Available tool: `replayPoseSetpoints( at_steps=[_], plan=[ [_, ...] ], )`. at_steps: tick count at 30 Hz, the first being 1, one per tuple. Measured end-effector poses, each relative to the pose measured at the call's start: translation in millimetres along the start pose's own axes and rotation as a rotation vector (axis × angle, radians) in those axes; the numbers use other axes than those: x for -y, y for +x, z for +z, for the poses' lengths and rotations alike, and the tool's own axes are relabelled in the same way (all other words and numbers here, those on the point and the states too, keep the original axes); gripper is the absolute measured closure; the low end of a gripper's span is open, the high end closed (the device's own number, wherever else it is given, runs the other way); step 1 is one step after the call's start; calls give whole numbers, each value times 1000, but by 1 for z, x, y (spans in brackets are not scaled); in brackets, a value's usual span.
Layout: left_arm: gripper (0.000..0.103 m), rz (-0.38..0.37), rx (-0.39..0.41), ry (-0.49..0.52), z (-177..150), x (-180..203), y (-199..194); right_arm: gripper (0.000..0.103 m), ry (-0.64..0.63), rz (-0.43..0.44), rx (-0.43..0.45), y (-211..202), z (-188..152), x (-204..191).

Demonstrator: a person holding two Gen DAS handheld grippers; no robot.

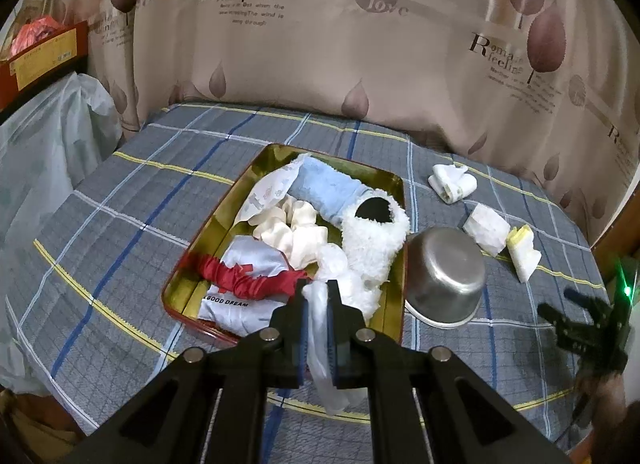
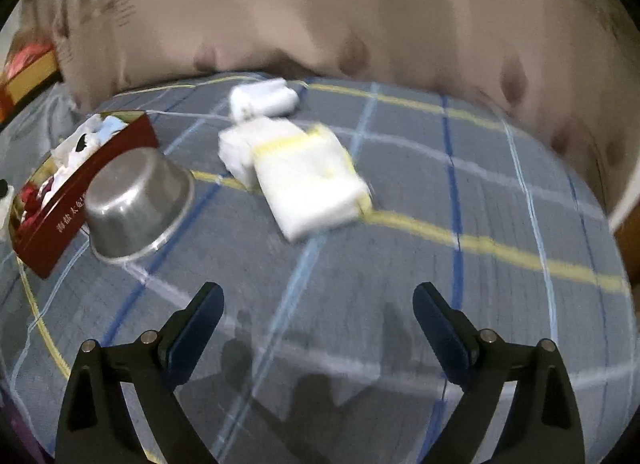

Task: Organize soft objects
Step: 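Hold the tissue over the tray with the left gripper while the right gripper approaches the yellow-edged towel, then grasp the yellow-edged white towel with the right gripper while the left gripper releases the tissue into the tray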

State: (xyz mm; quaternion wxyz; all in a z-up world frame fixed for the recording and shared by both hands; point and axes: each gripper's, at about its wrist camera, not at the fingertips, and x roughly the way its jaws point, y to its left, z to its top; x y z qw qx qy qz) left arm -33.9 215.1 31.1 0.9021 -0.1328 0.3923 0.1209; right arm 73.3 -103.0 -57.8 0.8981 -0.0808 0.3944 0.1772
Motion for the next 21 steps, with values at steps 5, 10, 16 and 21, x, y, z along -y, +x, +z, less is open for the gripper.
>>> replayPoseSetpoints(
  at_steps=[5,10,16,21],
  plan=[
    [96,-1,-2,-9,1,-2,0,8,-112,2,-1,17,33,-11],
    [95,-5,-8,-20,3,-5,1,8,-179,-19,-34,44,52,-15],
    [95,2,-15,-24,3,-8,4,35,-226,-32,-91,71,63,-15],
    [95,14,-22,-25,2,-10,8,44,-182,13,-100,74,63,-10]
  ],
)
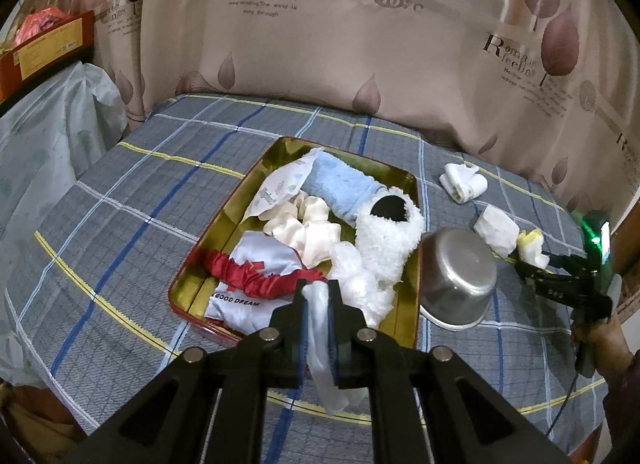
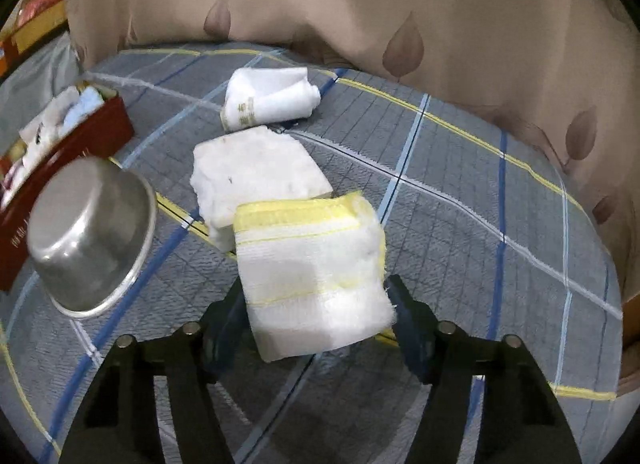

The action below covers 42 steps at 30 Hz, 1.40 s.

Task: Organize soft objects
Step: 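Grasp the yellow-edged white towel with the right gripper while the left gripper releases the tissue into the tray, then carry the yellow-edged towel into the tray with the right gripper and release it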

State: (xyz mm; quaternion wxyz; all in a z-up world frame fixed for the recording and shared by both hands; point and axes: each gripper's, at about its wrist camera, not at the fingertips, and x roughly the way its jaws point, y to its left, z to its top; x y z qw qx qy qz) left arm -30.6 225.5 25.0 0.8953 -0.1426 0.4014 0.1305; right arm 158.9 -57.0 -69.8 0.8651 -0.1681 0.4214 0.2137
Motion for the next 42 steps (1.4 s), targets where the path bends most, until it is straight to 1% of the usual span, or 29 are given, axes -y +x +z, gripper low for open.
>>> replayPoseSetpoints(
  at_steps=[1,3,5,6,10,12,16,18,20,24,26,28,33,35,36,37,38,39,40,42],
  plan=[
    [95,3,1,-1,0,-1,0,48,17,10,11,-4,-2,2],
    [94,3,5,-5,0,-2,0,49,59,36,49,-17,-7,4],
    [94,-2,5,-17,1,-6,1,50,108,59,113,-40,-18,1],
    [94,-6,7,-22,1,-7,1,50,120,66,131,-46,-22,-2],
    [94,-9,28,-23,2,-12,-2,50,156,96,224,-84,-58,-32],
    [94,-21,34,-23,2,-13,-4,50,163,93,250,-93,-73,-46],
    [94,-44,39,-13,2,-14,-7,50,164,85,246,-92,-94,-64],
    [94,-56,42,5,3,-10,-9,50,155,81,236,-89,-96,-66],
    [94,-66,48,27,4,-5,-10,50,159,71,259,-94,-98,-66],
    [94,-89,62,78,11,7,-5,50,160,67,252,-92,-99,-66],
    [94,-82,67,104,13,12,2,50,147,63,248,-91,-98,-69],
    [94,-91,55,128,13,17,10,50,143,66,236,-89,-97,-69],
    [93,-112,7,148,9,23,29,50,178,84,230,-87,-99,-62],
    [88,-109,-1,156,7,25,33,50,180,88,224,-86,-99,-62],
    [77,-114,-11,164,6,26,35,50,178,88,223,-86,-98,-62],
    [61,-114,-22,174,6,28,37,50,174,88,221,-85,-98,-63],
    [55,-108,-24,182,6,30,37,50,172,88,220,-85,-98,-64],
    [51,-99,-15,193,6,32,36,50,170,88,217,-85,-98,-64],
    [50,-92,2,201,6,33,34,50,170,87,215,-84,-97,-64],
    [48,-83,5,194,9,32,32,50,170,88,214,-84,-97,-64]
  ],
)
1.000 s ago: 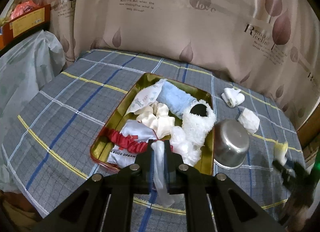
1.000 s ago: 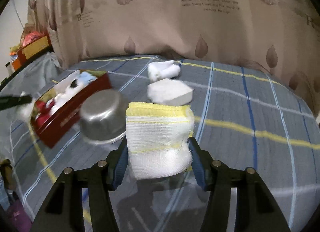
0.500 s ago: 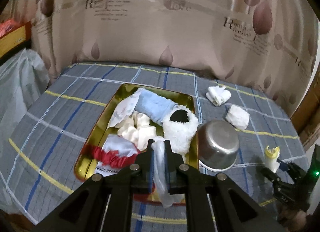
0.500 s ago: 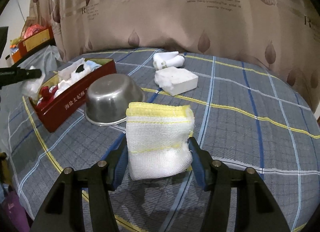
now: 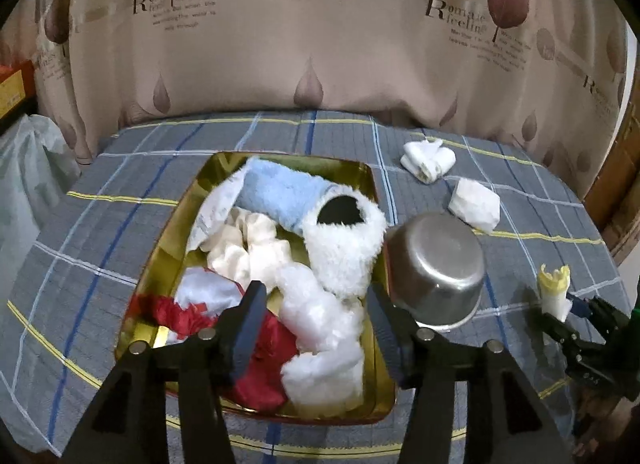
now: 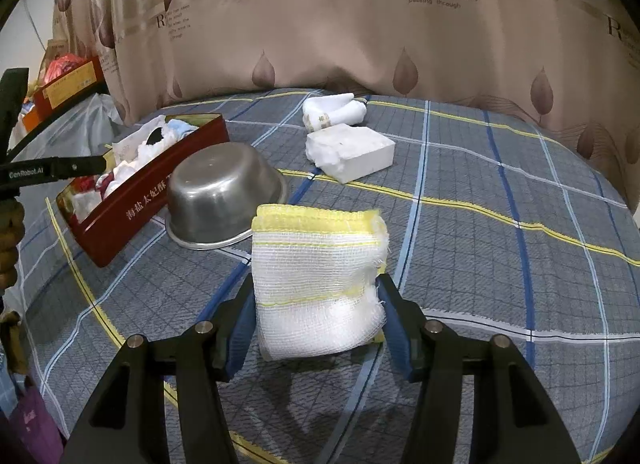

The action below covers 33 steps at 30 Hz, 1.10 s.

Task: Organize soft objects
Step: 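Carry the yellow-edged towel into the tray with the right gripper and release it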

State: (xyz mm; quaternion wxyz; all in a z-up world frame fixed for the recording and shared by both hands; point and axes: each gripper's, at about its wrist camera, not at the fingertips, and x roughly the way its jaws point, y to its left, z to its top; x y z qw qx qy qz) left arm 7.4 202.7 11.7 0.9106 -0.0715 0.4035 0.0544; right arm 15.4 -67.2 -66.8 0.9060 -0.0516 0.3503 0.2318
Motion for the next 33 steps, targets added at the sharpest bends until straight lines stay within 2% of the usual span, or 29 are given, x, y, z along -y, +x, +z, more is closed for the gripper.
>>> replayPoseSetpoints(
  at_steps=[2,5,9,12,16,18,22,27,33],
  plan=[
    [47,14,6,-25,5,-4,-6,49,-1,-1,-2,1,0,0],
    [47,1,65,-92,7,-15,-29,49,-3,-2,-8,2,0,-1],
    [47,78,141,-196,-9,-30,-67,49,-2,-4,-8,1,0,-1],
    [47,175,142,-232,-30,-33,-88,49,-4,-3,-8,1,0,-1],
    [47,238,118,-284,-59,-39,-104,49,-6,-3,-8,1,0,-1],
    [47,244,105,-303,-71,-44,-106,49,-6,-7,-5,1,0,-2],
    [47,312,86,-293,-81,-50,-104,49,-32,-9,-17,0,2,-9],
    [47,308,77,-310,-85,-60,-100,49,-72,72,13,-17,23,-46],
    [47,308,39,-304,-86,-65,-92,49,-134,254,18,-11,77,-116]
  ],
)
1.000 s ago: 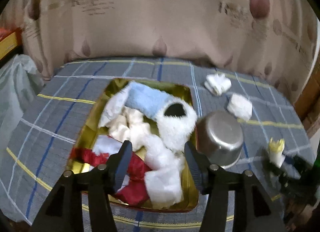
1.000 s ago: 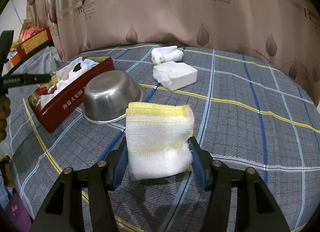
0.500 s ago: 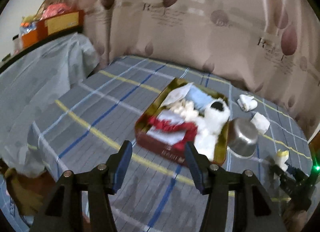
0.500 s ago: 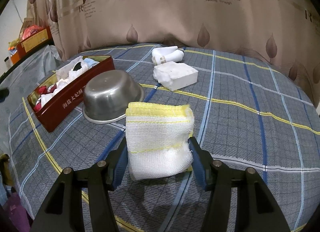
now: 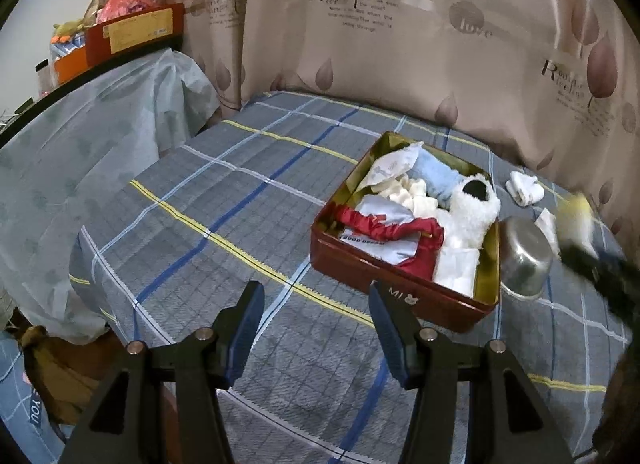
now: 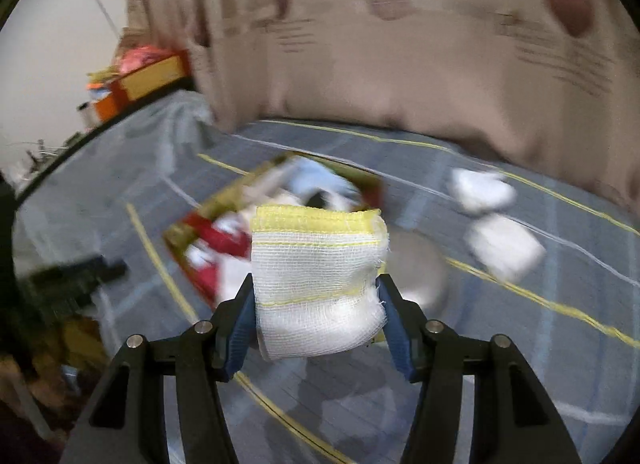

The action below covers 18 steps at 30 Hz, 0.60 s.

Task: Organize soft objects
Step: 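Carry the yellow-edged towel into the tray with the right gripper and release it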

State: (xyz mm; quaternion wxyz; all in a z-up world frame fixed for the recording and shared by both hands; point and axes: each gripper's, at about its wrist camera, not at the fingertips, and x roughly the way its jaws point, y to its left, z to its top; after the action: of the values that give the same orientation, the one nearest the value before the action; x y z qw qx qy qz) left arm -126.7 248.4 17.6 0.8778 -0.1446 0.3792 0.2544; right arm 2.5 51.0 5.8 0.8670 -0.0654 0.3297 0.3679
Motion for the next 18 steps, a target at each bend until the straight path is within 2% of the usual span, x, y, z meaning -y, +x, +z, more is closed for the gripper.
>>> replayPoseSetpoints(
  at_steps=[2,6,13,18],
  plan=[
    [47,-4,-1,1,1,-1,0,49,-3,54,-18,20,20,-16],
    [47,-9,4,-3,3,-2,-2,49,5,91,-64,61,47,-35],
    [46,-11,12,12,5,-1,-3,49,2,76,-144,127,68,-59],
    [45,3,3,16,8,0,-2,48,1,60,-167,154,75,-65]
  ],
)
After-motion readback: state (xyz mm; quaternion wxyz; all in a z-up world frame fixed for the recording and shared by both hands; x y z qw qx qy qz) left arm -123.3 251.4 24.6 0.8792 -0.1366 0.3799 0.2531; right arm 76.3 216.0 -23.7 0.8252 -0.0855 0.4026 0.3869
